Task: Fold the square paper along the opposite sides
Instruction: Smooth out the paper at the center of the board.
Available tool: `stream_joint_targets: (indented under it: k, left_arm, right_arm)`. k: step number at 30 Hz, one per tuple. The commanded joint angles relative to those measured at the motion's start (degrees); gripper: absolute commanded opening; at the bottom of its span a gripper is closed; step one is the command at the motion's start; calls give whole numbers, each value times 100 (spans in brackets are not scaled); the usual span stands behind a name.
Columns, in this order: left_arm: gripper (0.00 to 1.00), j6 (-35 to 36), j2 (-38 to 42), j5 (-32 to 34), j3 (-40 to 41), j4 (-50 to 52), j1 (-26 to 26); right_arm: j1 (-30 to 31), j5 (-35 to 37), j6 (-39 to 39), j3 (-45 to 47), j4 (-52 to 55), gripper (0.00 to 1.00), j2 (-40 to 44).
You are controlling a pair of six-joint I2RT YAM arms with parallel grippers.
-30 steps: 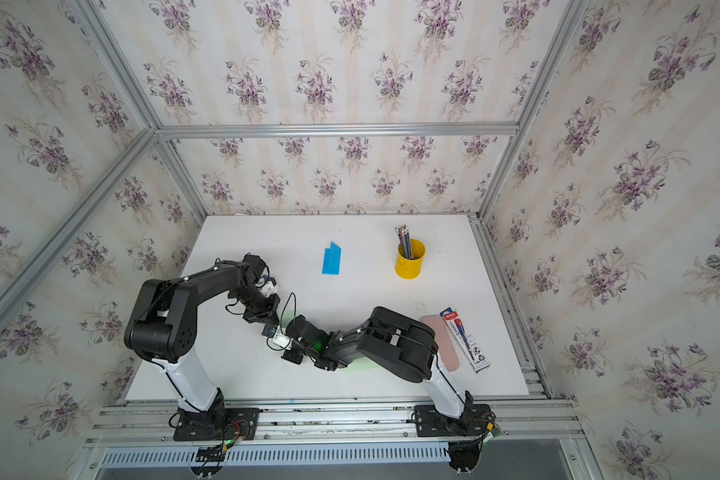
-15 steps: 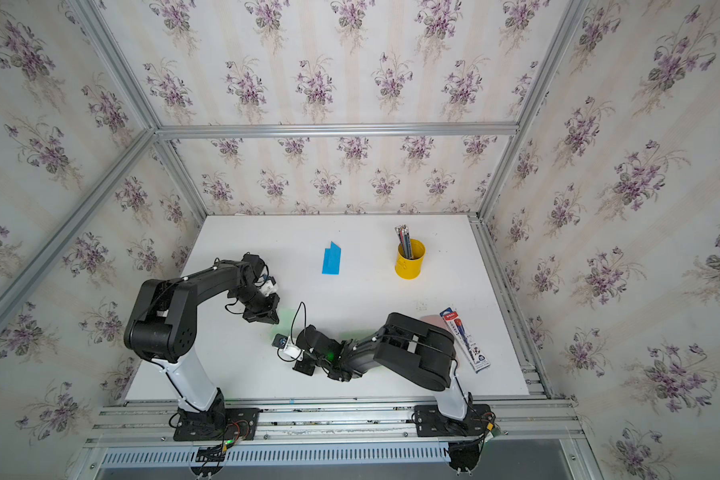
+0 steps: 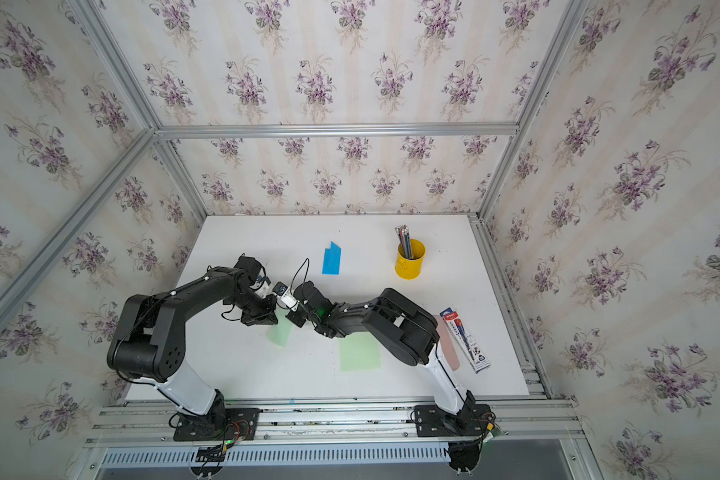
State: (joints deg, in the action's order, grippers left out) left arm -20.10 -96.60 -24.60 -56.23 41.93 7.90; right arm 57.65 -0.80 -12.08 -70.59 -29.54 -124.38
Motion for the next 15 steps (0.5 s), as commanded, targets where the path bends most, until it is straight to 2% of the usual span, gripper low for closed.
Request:
stream_joint_targets:
  k: [1,6,15]
  left_arm:
    - [0,-265,-14,182,130,-238,10]
    - [0,-516,-84,260,422,-541,54]
    - [0,-556,68,377,578,-564,80]
  right_arm:
    - [63,-26,82,2,69,0,-60]
    - [150,52,91,216,25,0,-87]
    - [175,312,74,454,-10,0,-261]
